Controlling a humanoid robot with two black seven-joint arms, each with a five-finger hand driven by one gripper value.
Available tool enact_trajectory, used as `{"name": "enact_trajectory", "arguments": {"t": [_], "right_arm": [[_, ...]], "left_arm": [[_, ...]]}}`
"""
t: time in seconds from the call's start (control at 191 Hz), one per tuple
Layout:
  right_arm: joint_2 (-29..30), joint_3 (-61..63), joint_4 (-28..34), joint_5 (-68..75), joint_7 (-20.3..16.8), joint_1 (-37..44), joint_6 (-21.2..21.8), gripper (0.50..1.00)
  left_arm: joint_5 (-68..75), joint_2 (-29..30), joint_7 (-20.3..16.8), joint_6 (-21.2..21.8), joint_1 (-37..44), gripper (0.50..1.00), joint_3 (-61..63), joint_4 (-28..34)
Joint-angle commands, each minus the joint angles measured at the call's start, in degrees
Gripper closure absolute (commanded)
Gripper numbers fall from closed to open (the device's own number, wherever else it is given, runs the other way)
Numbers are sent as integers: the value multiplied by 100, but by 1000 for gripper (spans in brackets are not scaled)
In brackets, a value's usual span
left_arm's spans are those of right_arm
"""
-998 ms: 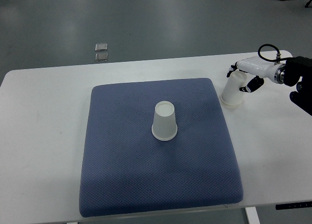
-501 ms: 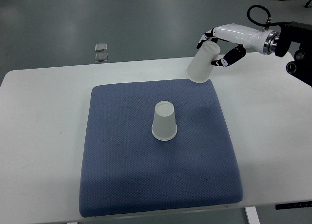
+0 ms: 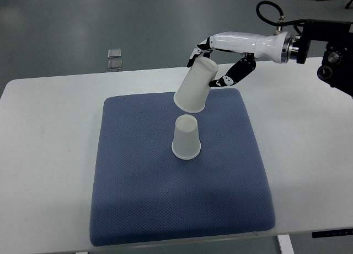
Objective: Stack paper cups
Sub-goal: 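Lift the cup with the right hand and carry it over the pad cup, then lower the held cup onto the pad cup and open the right hand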
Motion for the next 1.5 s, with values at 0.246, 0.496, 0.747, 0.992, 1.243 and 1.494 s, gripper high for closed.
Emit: {"name": "enact_trajectory", "arguments": {"t": [0.246,0.496,0.747,0.992,1.243,1.494], "right_arm": [[95,-108,110,-217,-17,-123,156,852],[95,-169,145,-278,-25,-114,156,852],[297,-178,172,-349,-43,-211,130,854],[367,-169,207,-384,-78,-281,77,850],[367,-169,198,-533,-78,-307,86,707],[350,-169,198,-665,-69,-316,86,640]], "left_arm": [[0,0,-1,0,0,500,0,0],[0,0,-1,0,0,500,0,0],[0,0,-1,0,0,500,0,0],[0,0,-1,0,0,500,0,0],[0,0,-1,0,0,500,0,0],[0,0,-1,0,0,500,0,0]]}}
